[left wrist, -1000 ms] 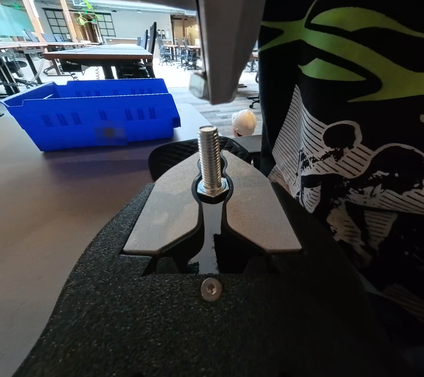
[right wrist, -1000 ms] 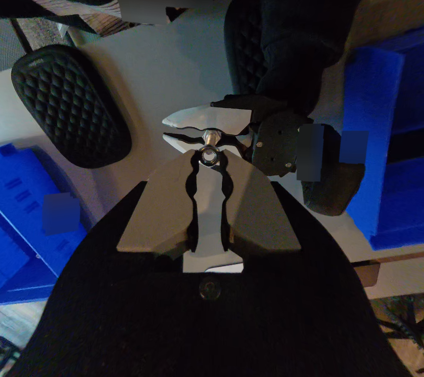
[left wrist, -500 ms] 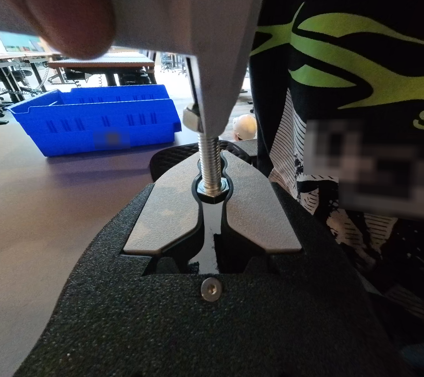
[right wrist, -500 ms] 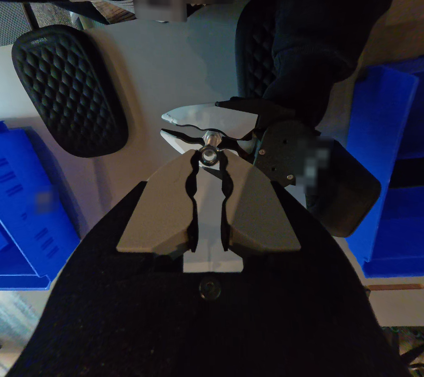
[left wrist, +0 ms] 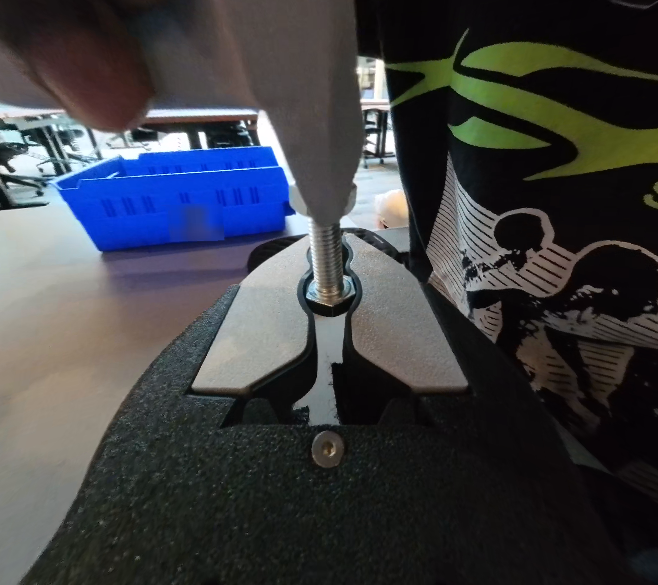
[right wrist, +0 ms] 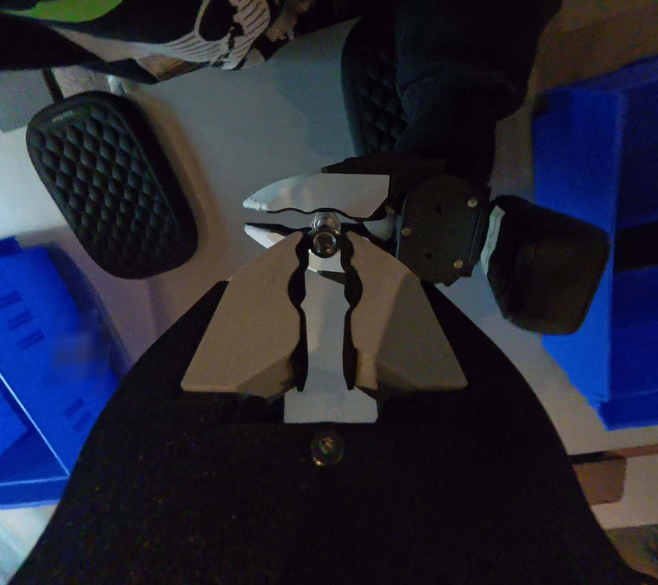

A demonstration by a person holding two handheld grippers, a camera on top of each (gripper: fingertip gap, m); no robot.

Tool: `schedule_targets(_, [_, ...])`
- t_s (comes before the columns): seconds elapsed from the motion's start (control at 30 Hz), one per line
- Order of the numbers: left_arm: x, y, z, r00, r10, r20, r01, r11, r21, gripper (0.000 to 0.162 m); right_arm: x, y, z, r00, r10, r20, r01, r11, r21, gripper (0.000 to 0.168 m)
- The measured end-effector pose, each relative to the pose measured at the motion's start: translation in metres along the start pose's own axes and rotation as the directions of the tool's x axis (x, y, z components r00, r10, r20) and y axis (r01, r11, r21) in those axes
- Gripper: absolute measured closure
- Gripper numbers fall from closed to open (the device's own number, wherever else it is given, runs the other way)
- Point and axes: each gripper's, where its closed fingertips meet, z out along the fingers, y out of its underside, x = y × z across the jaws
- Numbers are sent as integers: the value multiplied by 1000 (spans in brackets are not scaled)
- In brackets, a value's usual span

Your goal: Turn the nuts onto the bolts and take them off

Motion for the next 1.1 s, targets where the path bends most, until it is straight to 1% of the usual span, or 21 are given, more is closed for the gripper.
schedule_targets(0.1, [-11, -1, -4, 996, 1, 86, -1, 1000, 3, 152, 4, 7, -2, 990, 137, -37, -137, 991, -3, 152])
schedule_targets(0.17, [-21, -2, -6, 988, -2, 156, 1, 1000, 8, 151, 7, 13, -5, 966, 251, -64, -252, 968, -2, 152])
schedule_targets(0.33, [-48, -1, -17, 934, -10, 358, 13, 1000, -5, 151, 15, 29, -8, 847, 509, -157, -514, 858, 8, 152])
schedule_targets(0.47, [-63, 1, -24, 880, -16, 474, 25, 1000, -11, 151, 18, 39, -10, 691, 689, -219, -694, 717, 67, 152])
schedule_targets(0.63, [-77, 6, -30, 814, -7, 580, 39, 998, -42, 151, 19, 48, -9, 443, 854, -271, -861, 490, 135, 152])
schedule_targets(0.67, [-78, 7, -31, 804, -7, 594, 42, 998, -46, 151, 19, 50, -9, 400, 873, -279, -881, 450, 145, 152])
schedule_targets(0.73, [-81, 8, -32, 787, -5, 616, 47, 998, -53, 151, 19, 52, -8, 339, 894, -294, -906, 394, 155, 152])
schedule_targets(0.83, [-82, 8, -32, 788, -11, 616, 53, 997, -49, 151, 19, 53, -9, 309, 902, -301, -919, 364, 151, 152])
schedule_targets(1.0, [-81, 5, -32, 803, -25, 595, 51, 998, -27, 151, 21, 55, -9, 280, 916, -287, -923, 339, 181, 133])
schedule_targets(1.03, [-81, 5, -33, 804, -24, 594, 51, 998, -29, 151, 21, 56, -8, 277, 917, -287, -923, 337, 186, 119])
schedule_targets(1.1, [-80, 5, -32, 810, -21, 586, 48, 998, -31, 151, 22, 51, -11, 276, 926, -258, -909, 339, 243, 113])
